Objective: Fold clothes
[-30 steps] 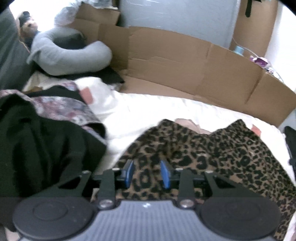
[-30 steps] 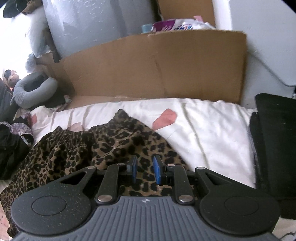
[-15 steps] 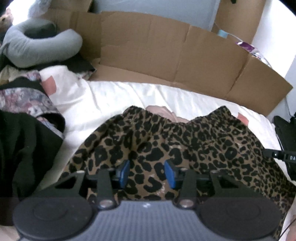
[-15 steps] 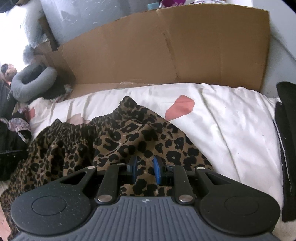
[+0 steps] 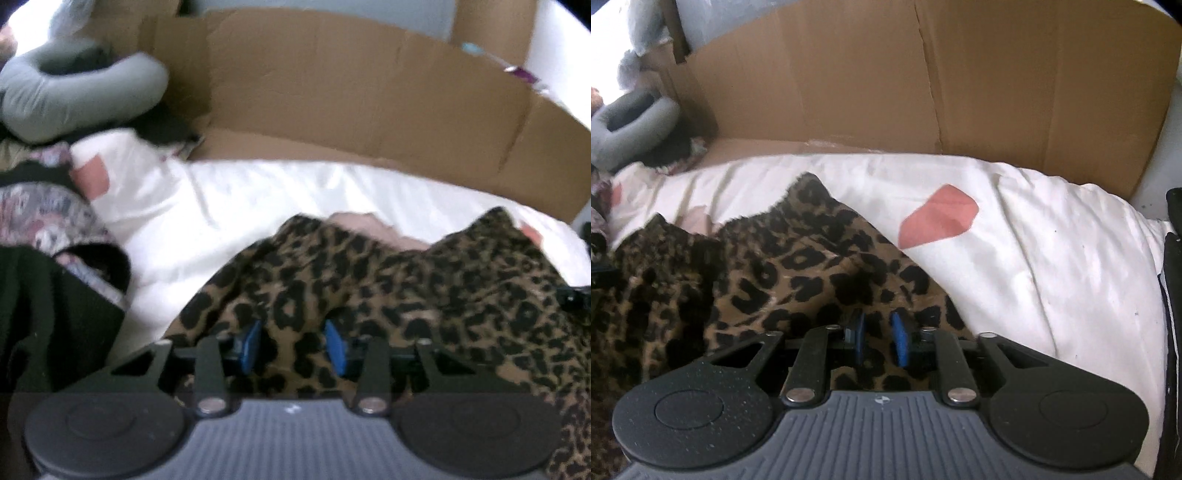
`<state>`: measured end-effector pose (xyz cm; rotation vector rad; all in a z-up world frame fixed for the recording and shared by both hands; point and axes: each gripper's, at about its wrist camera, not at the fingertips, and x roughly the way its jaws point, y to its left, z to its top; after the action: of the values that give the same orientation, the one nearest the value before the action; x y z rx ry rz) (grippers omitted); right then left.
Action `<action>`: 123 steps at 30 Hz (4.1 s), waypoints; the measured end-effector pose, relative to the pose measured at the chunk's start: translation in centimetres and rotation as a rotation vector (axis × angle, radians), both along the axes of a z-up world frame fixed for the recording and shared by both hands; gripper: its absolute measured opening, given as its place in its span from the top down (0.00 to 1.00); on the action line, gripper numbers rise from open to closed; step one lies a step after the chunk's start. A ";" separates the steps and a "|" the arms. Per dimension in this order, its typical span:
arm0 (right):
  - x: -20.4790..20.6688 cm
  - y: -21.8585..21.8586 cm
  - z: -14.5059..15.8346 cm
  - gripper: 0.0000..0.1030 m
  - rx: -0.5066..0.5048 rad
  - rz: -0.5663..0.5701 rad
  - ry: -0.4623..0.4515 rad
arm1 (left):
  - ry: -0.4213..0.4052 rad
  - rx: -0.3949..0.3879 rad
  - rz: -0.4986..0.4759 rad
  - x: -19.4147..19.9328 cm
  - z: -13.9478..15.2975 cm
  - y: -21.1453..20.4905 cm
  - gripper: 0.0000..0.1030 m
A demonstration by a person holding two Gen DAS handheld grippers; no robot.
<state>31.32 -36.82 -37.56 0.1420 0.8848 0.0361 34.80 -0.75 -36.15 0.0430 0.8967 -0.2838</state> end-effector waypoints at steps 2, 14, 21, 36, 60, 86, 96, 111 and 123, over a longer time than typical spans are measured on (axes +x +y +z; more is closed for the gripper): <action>0.3 -0.3 -0.2 0.81 -0.013 0.001 -0.002 | 0.001 -0.010 0.023 0.4 -0.3 0.7 0.67; 1.3 -0.6 0.5 0.94 -0.168 -0.074 0.031 | -0.025 0.006 0.150 0.8 1.0 4.1 0.90; 1.3 1.0 2.9 0.95 -0.074 0.028 -0.067 | -0.060 -0.046 0.088 0.3 2.7 1.8 0.79; 3.8 5.3 -0.1 0.83 -0.039 0.163 -0.047 | -0.014 -0.020 -0.051 1.7 -0.9 -3.1 0.70; 2.6 4.3 3.3 0.64 -0.014 0.083 -0.001 | 0.054 -0.021 0.028 -1.8 4.2 -1.2 0.46; -5.7 2.7 1.0 0.46 -0.064 0.125 0.076 | 0.109 0.129 0.044 -7.4 0.0 4.1 0.43; -5.9 0.6 0.2 0.43 -0.173 0.107 0.079 | 0.126 0.219 0.115 -8.8 -0.4 7.8 0.45; -5.6 -1.8 1.7 0.44 -0.181 -0.029 0.116 | 0.126 0.141 0.264 -14.1 2.0 15.6 0.56; -8.0 -1.2 3.2 0.44 -0.125 -0.015 0.105 | 0.164 0.077 0.311 -15.7 0.4 17.8 0.56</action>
<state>23.34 -38.01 -34.36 0.0341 0.9878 -0.0409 19.11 17.08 -35.71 -0.0490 1.0616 0.0383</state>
